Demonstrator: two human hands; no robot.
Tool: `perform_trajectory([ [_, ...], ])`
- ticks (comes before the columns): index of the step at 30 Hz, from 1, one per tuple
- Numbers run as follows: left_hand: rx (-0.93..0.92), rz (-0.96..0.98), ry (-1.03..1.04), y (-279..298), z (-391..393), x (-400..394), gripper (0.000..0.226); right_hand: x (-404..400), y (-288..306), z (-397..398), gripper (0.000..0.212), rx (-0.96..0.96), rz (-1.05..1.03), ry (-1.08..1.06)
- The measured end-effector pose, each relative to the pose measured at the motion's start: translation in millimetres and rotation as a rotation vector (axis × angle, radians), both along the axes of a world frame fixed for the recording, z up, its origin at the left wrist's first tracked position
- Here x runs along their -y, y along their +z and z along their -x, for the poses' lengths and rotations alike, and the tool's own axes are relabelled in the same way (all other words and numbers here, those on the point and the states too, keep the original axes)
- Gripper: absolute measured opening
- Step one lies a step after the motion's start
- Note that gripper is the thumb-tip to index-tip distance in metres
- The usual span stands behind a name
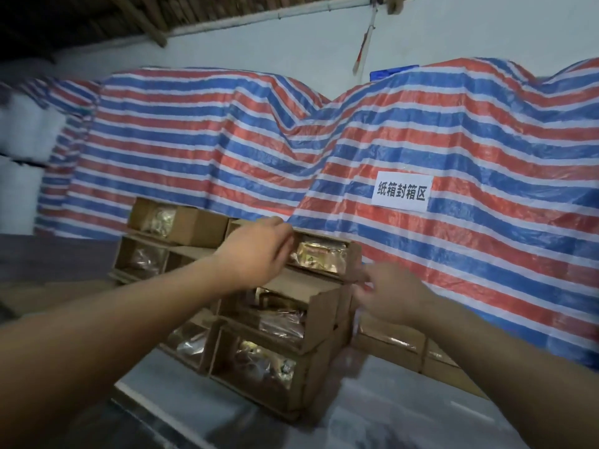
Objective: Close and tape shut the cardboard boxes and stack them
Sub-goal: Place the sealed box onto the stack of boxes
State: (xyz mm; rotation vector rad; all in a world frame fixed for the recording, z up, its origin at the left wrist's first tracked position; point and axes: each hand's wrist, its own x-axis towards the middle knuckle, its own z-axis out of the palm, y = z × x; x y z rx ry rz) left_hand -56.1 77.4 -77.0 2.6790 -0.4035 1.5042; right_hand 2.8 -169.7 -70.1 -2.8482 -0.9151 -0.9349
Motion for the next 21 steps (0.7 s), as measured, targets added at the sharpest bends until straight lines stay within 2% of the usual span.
perform_trajectory([
  [3, 0.061, 0.129, 0.163, 11.9, -17.2, -74.4, 0.024, -73.0, 17.9, -9.3, 0.032, -0.051, -0.155, 0.138],
  [6, -0.016, 0.15, 0.451, 15.5, -34.9, -146.6, 0.04, -141.7, 25.9, -26.7, 0.04, -0.109, -0.157, 0.18],
  [9, -0.074, 0.112, 0.652, 15.6, -51.1, -196.7, 0.055, -204.7, 35.4, -47.8, 0.075, -0.146, -0.162, 0.14],
  [11, -0.081, 0.096, 0.708, 13.2, -67.5, -224.9, 0.065, -246.0, 43.4, -64.3, 0.086, -0.188, -0.195, 0.173],
  [14, -0.093, 0.083, 0.738, 8.1, -95.3, -260.9, 0.072, -302.2, 53.1, -85.2, 0.087, -0.255, -0.24, 0.258],
  [17, -0.087, 0.076, 0.729, 9.0, -120.4, -285.1, 0.069, -350.1, 52.1, -95.2, 0.085, -0.238, -0.258, 0.325],
  [21, -0.075, 0.097, 0.716, 17.3, -136.5, -299.7, 0.034, -393.8, 42.1, -101.4, 0.085, -0.226, -0.333, 0.357],
])
